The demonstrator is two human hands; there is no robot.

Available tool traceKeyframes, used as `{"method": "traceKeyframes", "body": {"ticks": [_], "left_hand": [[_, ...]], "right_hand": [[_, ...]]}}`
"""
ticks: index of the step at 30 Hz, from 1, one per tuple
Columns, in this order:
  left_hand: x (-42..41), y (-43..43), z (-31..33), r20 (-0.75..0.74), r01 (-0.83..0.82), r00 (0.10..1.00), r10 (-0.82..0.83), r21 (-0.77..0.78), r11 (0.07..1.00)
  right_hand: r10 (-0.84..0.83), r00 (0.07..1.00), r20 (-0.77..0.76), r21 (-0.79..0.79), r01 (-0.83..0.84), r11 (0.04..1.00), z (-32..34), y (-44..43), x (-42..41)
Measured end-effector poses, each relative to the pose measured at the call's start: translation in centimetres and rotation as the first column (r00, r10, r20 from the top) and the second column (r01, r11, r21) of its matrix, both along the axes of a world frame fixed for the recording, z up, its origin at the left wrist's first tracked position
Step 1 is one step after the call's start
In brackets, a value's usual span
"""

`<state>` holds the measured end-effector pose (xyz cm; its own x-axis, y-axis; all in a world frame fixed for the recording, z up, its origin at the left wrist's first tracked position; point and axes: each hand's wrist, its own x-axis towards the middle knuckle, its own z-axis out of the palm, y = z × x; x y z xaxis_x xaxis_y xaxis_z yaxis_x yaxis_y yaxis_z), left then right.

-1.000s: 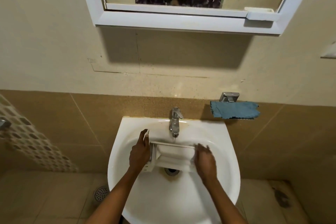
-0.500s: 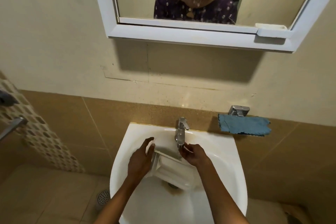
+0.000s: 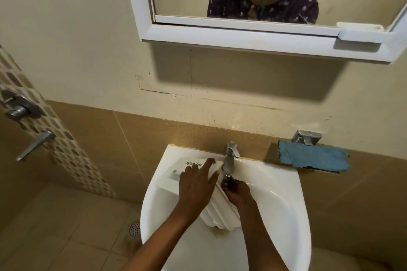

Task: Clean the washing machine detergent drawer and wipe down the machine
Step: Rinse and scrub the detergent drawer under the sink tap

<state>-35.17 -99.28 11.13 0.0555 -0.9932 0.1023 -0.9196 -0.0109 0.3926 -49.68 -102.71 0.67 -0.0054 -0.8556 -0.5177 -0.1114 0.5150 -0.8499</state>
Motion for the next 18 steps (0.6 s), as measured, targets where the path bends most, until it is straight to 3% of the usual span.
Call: {"method": "traceKeyframes", "body": {"ticks": [1,2,7,8,10,11,12,13,14,16,18], "left_hand": [[-0.8,0.1,0.0,0.015,0.019,1.0,-0.019,0.01,1.0],[-1.7,0.3,-0.1,0.031,0.043,0.999,-0.043,0.016,0.999],[-4.7,1.1,-0.6,0.109,0.154,0.982,-0.151,-0.021,0.988],[-5.2,1.3,-0.7,0.139,0.176,0.976,-0.17,-0.031,0.984],[-5.9,1.9,-0.4,0.121,0.203,0.971,-0.208,0.05,0.978],[-6.0,2.0,-0.5,0.136,0.218,0.965,-0.222,0.044,0.975],[-6.0,1.9,-0.4,0.123,0.234,0.963,-0.241,0.067,0.97],[-6.1,1.8,-0.5,0.102,0.252,0.961,-0.258,0.065,0.965],[-6.2,1.6,-0.3,0.082,0.254,0.962,-0.259,0.06,0.965],[-6.4,1.3,-0.1,0.02,0.257,0.966,-0.258,0.069,0.964],[-6.3,1.1,0.6,-0.001,0.248,0.968,-0.249,0.125,0.961]], "right_hand": [[0.039,0.99,-0.137,-0.068,-0.048,0.997,0.4,1.3,-0.7],[0.028,0.984,-0.177,-0.11,-0.048,0.993,1.4,2.2,-1.1],[-0.04,0.96,-0.277,-0.085,0.017,0.996,5.2,3.1,-3.8],[-0.07,0.983,-0.172,-0.092,0.054,0.994,5.9,3.2,-4.4],[-0.163,0.954,0.25,-0.059,0.183,0.981,6.4,2.8,-6.5],[-0.229,0.829,0.51,0.06,0.232,0.971,6.6,1.9,-7.4],[-0.265,0.712,0.651,0.137,0.233,0.963,7.0,0.8,-7.8],[-0.305,0.615,0.728,0.197,0.239,0.951,7.6,-0.2,-8.0],[-0.268,0.584,0.766,0.2,0.179,0.963,9.2,-0.9,-7.9],[-0.053,0.696,0.716,0.134,-0.063,0.989,12.6,-1.5,-7.1],[0.152,0.872,0.465,0.092,-0.218,0.972,14.9,-1.9,-5.7]]}}
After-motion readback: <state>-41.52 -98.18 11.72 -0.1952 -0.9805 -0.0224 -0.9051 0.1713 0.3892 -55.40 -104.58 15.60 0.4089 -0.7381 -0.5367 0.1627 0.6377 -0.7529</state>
